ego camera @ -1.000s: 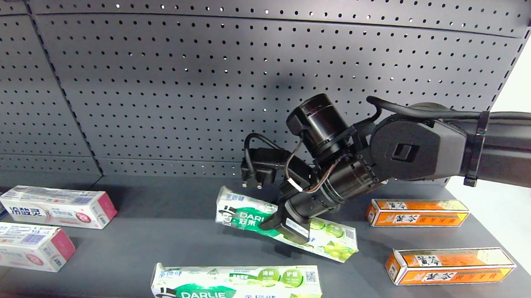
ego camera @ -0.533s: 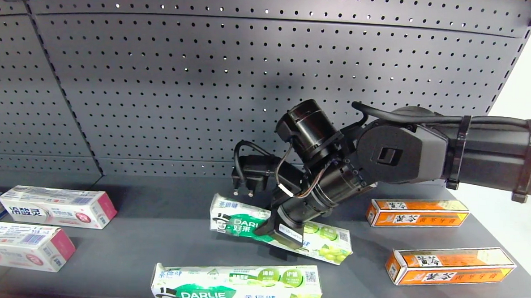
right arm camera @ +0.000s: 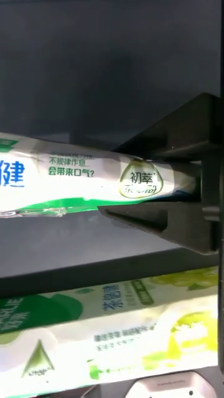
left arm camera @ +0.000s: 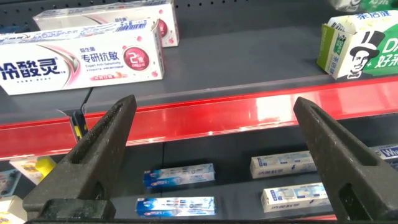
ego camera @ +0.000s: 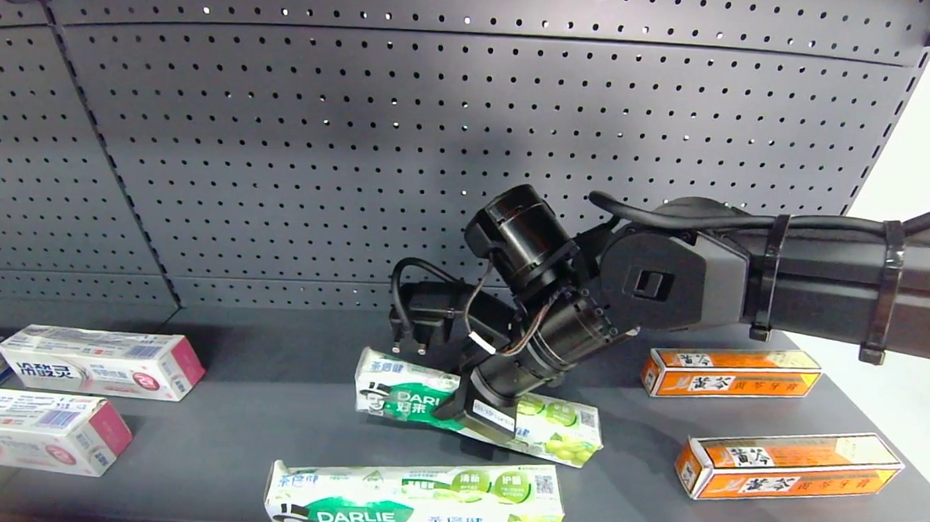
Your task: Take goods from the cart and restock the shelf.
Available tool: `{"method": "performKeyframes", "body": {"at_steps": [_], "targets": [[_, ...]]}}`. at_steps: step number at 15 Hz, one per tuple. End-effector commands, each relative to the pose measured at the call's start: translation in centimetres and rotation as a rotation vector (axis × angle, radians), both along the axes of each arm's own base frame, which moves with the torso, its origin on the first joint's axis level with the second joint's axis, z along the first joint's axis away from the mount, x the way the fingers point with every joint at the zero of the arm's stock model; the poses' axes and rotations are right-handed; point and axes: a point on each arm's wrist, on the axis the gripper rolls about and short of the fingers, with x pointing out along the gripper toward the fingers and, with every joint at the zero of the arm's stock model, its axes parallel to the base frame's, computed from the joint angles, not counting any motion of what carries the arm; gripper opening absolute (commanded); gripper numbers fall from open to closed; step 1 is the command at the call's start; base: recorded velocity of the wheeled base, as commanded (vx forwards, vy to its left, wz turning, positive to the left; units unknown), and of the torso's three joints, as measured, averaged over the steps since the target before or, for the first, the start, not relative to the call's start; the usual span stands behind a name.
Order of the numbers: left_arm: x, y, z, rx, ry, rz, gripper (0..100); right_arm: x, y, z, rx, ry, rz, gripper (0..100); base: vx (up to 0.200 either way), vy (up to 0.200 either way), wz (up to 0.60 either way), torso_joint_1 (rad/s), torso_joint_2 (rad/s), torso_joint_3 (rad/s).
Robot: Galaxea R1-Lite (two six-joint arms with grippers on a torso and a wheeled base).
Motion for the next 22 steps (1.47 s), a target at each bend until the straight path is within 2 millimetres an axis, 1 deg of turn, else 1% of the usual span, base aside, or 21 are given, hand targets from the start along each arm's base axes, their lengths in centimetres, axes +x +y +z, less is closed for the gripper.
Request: {"method": "performKeyframes", "body": {"at_steps": [1,5,12,13,15,20,22], "targets": [[0.0,0.0,0.0,0.0,0.0,0.0,100,0.3,0.6,-0.4,-0.002,-0.004,0.001,0,0.0,0.0,0.0,0.0,0.0,0.0],[0.0,0.0,0.0,0.0,0.0,0.0,100,0.8,0.9,-0.6,-0.007,-0.015,-0.011,0,0.0,0.0,0.0,0.0,0.0,0.0],[0.0,0.0,0.0,0.0,0.0,0.0,100,1.5,0.7,-1.1,-0.035,-0.042,-0.025,0,0.0,0.0,0.0,0.0,0.0,0.0],[0.0,0.0,0.0,0.0,0.0,0.0,100,1.5,0.7,-1.0,-0.038,-0.048,-0.03,100,0.0,0.0,0.0,0.0,0.0,0.0],[0.0,0.0,0.0,0.0,0.0,0.0,100,1.4,0.5,-0.7,-0.036,-0.053,-0.034,100,0.0,0.0,0.0,0.0,0.0,0.0],[0.0,0.0,0.0,0.0,0.0,0.0,100,1.0,-0.9,0.5,-0.059,-0.035,-0.046,100,0.0,0.0,0.0,0.0,0.0,0.0],[0.0,0.0,0.0,0.0,0.0,0.0,100,1.1,-1.5,0.3,-0.078,-0.025,-0.054,100,0.0,0.0,0.0,0.0,0.0,0.0]]}}
